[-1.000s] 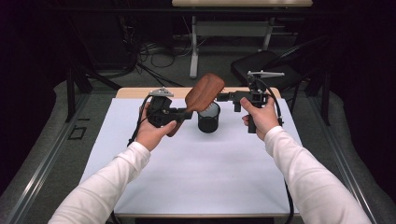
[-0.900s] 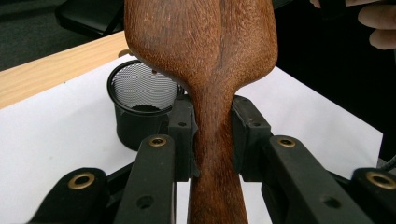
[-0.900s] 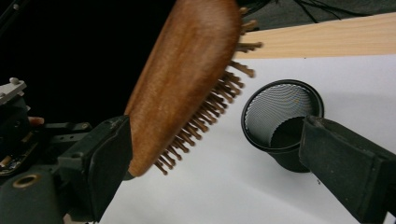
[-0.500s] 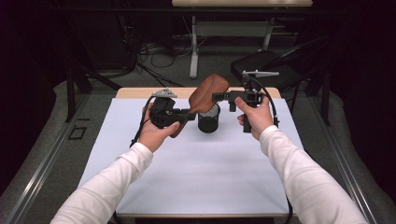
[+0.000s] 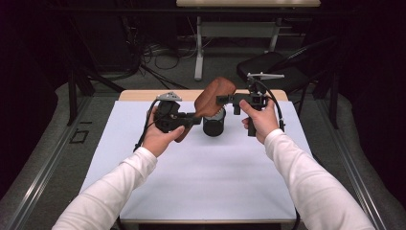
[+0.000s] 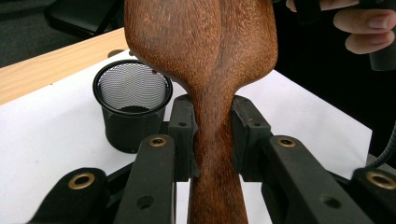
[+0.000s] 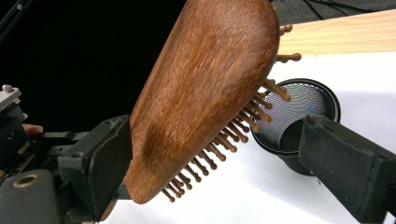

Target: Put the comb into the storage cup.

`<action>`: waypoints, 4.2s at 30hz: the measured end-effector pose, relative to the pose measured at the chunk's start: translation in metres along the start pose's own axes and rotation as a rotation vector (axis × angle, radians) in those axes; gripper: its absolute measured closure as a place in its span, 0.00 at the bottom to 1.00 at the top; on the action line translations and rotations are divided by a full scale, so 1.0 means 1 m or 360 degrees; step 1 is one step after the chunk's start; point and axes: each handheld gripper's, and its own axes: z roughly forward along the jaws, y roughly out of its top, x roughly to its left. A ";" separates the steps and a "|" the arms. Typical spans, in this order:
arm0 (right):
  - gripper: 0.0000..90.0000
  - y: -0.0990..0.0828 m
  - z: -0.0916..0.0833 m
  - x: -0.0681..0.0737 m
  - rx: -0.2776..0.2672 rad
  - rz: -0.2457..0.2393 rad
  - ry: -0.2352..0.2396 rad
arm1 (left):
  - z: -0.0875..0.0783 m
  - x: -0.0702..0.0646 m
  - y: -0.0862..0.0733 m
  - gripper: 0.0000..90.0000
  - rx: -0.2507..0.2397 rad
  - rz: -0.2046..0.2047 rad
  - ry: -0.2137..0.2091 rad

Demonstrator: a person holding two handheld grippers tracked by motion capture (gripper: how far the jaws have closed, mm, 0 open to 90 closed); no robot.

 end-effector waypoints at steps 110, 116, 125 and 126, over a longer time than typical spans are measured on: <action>0.35 -0.006 0.010 -0.024 -0.0091 0.0228 0.0252 | 0.021 -0.011 -0.007 0.81 0.0055 0.0031 -0.0101; 0.41 -0.006 0.008 -0.026 -0.0114 0.0256 0.0264 | 0.022 -0.010 -0.007 0.81 0.0057 0.0024 -0.0104; 0.43 -0.006 0.009 -0.026 -0.0122 0.0292 0.0295 | 0.020 -0.009 -0.008 0.81 0.0061 0.0030 -0.0099; 0.43 -0.006 0.009 -0.026 -0.0120 0.0300 0.0297 | 0.019 -0.009 -0.008 0.81 0.0063 0.0032 -0.0100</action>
